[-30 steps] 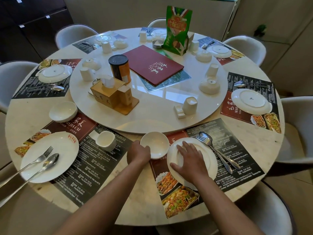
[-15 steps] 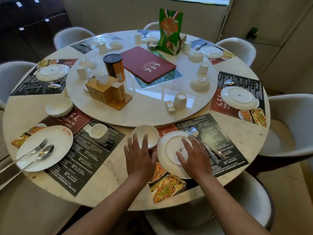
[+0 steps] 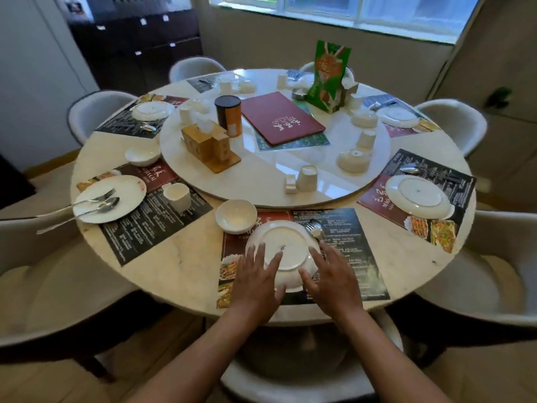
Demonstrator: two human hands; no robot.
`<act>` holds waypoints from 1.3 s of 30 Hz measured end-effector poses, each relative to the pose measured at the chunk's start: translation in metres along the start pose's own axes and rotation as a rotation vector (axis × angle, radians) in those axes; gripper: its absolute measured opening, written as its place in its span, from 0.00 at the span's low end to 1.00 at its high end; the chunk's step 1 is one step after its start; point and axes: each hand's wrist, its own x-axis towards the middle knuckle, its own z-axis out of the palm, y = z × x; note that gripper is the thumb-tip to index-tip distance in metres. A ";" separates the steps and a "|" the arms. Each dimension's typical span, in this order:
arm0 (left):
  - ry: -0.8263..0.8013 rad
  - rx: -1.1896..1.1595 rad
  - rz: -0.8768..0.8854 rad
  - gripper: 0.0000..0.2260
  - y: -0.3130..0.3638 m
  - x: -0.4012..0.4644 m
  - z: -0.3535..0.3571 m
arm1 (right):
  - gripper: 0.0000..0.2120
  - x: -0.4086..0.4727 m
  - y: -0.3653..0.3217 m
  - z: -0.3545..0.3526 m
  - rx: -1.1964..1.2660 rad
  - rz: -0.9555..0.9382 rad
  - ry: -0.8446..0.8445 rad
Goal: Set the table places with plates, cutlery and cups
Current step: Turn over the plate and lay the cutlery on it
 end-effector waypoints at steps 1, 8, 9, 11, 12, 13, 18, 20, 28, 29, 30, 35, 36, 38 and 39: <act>-0.015 0.008 -0.003 0.34 0.001 0.000 0.002 | 0.31 0.002 0.002 0.000 0.001 -0.003 -0.001; -0.095 -0.007 -0.053 0.38 -0.006 0.013 0.021 | 0.27 0.011 0.006 0.007 0.031 0.032 -0.092; -0.108 -0.017 -0.065 0.38 -0.006 0.016 0.023 | 0.25 0.012 0.007 0.010 0.034 0.043 -0.101; -0.135 -0.018 -0.074 0.40 -0.006 0.022 0.027 | 0.22 0.016 0.005 0.009 0.057 0.113 -0.116; -0.151 -0.020 -0.088 0.40 -0.005 0.023 0.028 | 0.20 0.019 0.004 0.008 0.066 0.163 -0.135; -0.161 -0.027 -0.110 0.40 -0.003 0.024 0.030 | 0.20 0.022 0.003 0.008 0.079 0.214 -0.157; -0.160 -0.055 -0.215 0.43 0.011 0.032 0.037 | 0.22 0.049 0.003 0.001 0.299 0.441 -0.367; -0.169 -0.060 -0.258 0.44 0.020 0.031 0.039 | 0.21 0.061 0.003 -0.004 0.567 0.579 -0.491; -0.182 -0.061 -0.397 0.44 0.038 0.013 0.034 | 0.16 0.088 0.014 -0.029 1.024 0.817 -0.834; -0.178 -0.068 -0.408 0.43 0.039 0.010 0.033 | 0.17 0.089 0.015 -0.031 1.019 0.822 -0.868; -0.168 -0.072 -0.417 0.42 0.040 0.006 0.032 | 0.18 0.090 0.016 -0.031 1.005 0.832 -0.893; -0.153 -0.068 -0.447 0.39 0.046 -0.014 0.035 | 0.18 0.091 0.021 -0.026 1.008 0.847 -0.994; -0.156 -0.072 -0.448 0.39 0.045 -0.016 0.035 | 0.18 0.092 0.021 -0.026 1.011 0.847 -1.000; -0.167 -0.076 -0.443 0.39 0.043 -0.019 0.033 | 0.18 0.091 0.019 -0.024 0.991 0.847 -0.999; -0.173 -0.076 -0.438 0.38 0.043 -0.019 0.032 | 0.18 0.090 0.018 -0.023 0.979 0.843 -0.995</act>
